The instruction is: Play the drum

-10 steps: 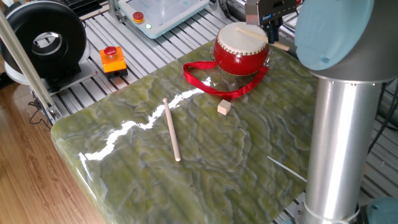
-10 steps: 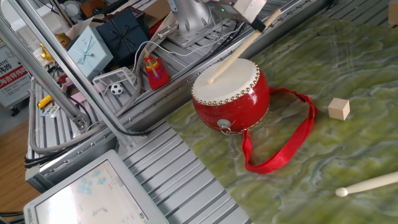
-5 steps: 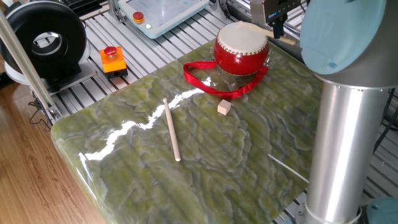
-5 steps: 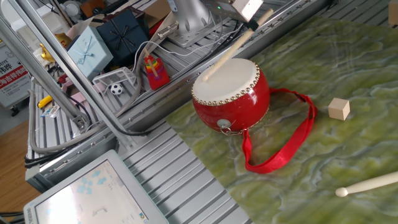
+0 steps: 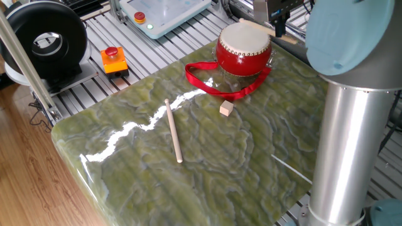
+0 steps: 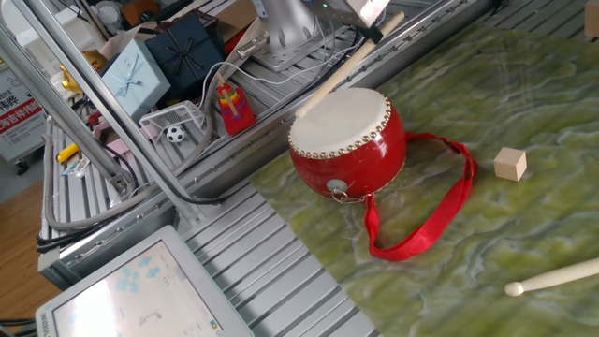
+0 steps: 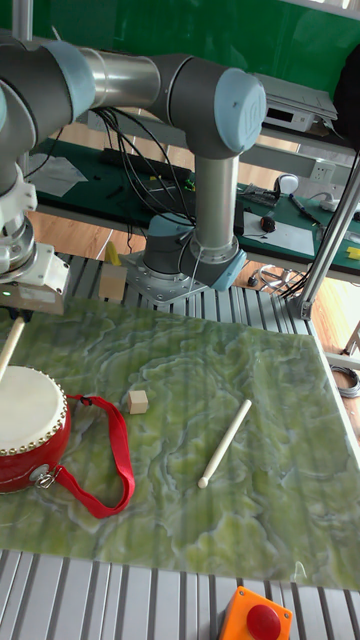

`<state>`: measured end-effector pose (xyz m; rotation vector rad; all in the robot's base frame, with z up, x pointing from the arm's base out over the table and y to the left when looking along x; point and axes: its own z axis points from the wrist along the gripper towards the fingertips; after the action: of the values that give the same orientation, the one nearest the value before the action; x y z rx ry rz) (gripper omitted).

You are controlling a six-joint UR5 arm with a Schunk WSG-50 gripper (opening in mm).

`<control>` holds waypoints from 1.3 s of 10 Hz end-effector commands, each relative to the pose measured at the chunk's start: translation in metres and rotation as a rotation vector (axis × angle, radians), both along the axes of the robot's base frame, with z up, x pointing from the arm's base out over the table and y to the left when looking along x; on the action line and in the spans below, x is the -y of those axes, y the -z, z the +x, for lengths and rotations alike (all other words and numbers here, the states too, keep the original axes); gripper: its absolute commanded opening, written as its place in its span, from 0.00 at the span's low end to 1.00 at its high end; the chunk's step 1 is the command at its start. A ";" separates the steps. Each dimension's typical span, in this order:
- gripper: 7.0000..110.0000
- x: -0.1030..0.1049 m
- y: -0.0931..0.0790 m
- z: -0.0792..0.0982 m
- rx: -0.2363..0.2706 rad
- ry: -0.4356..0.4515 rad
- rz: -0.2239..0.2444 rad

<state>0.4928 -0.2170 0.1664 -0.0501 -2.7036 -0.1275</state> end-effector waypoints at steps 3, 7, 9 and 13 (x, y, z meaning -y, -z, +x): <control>0.00 -0.096 -0.066 -0.045 -0.292 0.106 0.425; 0.00 -0.058 -0.041 -0.044 -0.276 0.077 0.206; 0.00 -0.022 -0.034 -0.038 -0.233 0.024 0.052; 0.00 0.027 -0.030 -0.027 -0.175 -0.044 -0.147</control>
<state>0.4561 -0.2223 0.1972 -0.0502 -2.4855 -0.0375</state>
